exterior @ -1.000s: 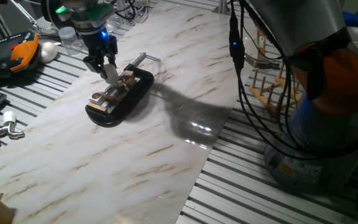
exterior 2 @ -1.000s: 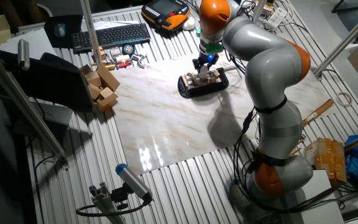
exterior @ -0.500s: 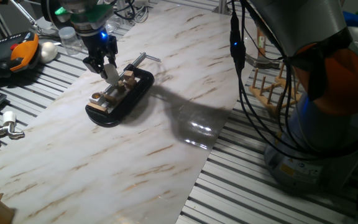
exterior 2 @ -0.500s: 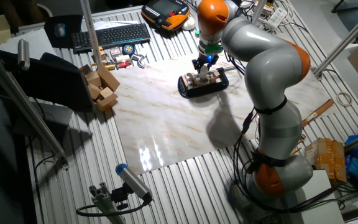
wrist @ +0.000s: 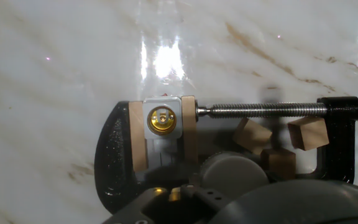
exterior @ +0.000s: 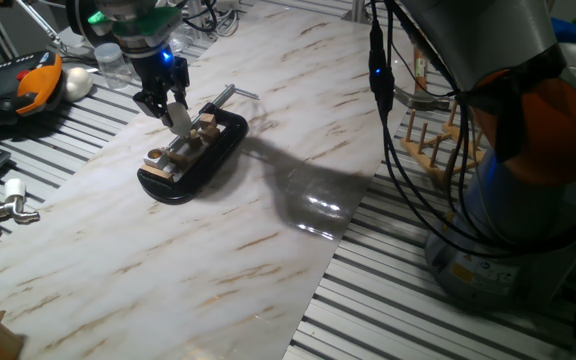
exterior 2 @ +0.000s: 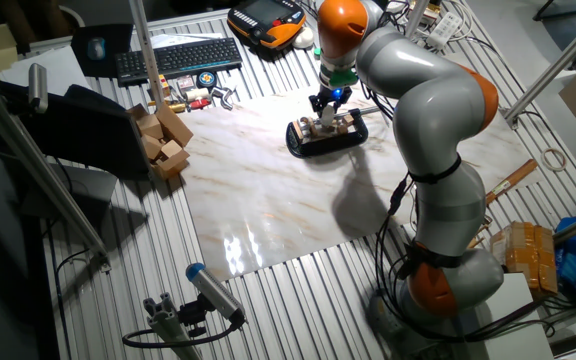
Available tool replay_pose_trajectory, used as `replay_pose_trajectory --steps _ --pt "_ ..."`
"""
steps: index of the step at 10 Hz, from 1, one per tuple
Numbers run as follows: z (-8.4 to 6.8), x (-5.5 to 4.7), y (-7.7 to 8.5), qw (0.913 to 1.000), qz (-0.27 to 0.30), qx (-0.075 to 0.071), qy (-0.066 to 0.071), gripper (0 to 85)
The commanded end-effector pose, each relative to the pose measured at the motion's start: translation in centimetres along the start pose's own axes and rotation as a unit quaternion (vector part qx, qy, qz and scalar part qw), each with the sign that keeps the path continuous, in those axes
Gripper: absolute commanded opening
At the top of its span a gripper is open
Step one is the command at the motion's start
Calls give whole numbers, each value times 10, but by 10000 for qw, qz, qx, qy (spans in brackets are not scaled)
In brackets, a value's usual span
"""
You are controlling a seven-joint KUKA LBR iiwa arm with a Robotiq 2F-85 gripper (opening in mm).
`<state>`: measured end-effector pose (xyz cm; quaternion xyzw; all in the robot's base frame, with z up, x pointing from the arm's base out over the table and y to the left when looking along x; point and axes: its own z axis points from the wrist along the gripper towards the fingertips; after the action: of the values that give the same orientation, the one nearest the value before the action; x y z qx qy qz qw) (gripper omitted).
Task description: Install the light bulb by rotating it
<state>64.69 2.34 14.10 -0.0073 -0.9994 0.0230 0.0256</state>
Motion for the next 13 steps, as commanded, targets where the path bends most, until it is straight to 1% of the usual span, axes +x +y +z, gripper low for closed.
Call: replay_pose_trajectory --steps 1,5,6,7,8,9,10,11,12,13 --pt "0 0 0 10000 -1 -5 1 0" --pt "0 0 0 10000 0 10 1 0" --pt "0 0 0 10000 2 41 8 0" --pt "0 0 0 10000 49 65 38 0" --pt "0 0 0 9998 122 120 90 0" --pt "0 0 0 9997 169 143 81 0" --pt "0 0 0 9997 185 150 57 0" --pt "0 0 0 9997 169 136 96 0" --pt "0 0 0 9997 147 151 111 0" --pt "0 0 0 9997 175 106 112 0"
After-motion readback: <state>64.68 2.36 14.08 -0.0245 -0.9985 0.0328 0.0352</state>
